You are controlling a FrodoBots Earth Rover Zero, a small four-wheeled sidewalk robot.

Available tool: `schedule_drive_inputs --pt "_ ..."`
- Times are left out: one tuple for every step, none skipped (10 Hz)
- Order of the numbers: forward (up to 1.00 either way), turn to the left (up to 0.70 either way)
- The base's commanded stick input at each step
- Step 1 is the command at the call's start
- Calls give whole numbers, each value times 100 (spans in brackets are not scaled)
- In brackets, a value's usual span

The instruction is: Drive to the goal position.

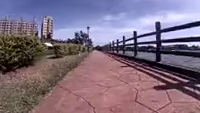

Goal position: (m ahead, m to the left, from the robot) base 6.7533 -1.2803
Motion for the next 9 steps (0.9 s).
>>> schedule_drive_inputs --pt "70 0" --pt "70 0" --pt "70 0" --pt "70 0" --pt "70 0" --pt "70 0" --pt "70 0" --pt "70 0" --pt "70 0"
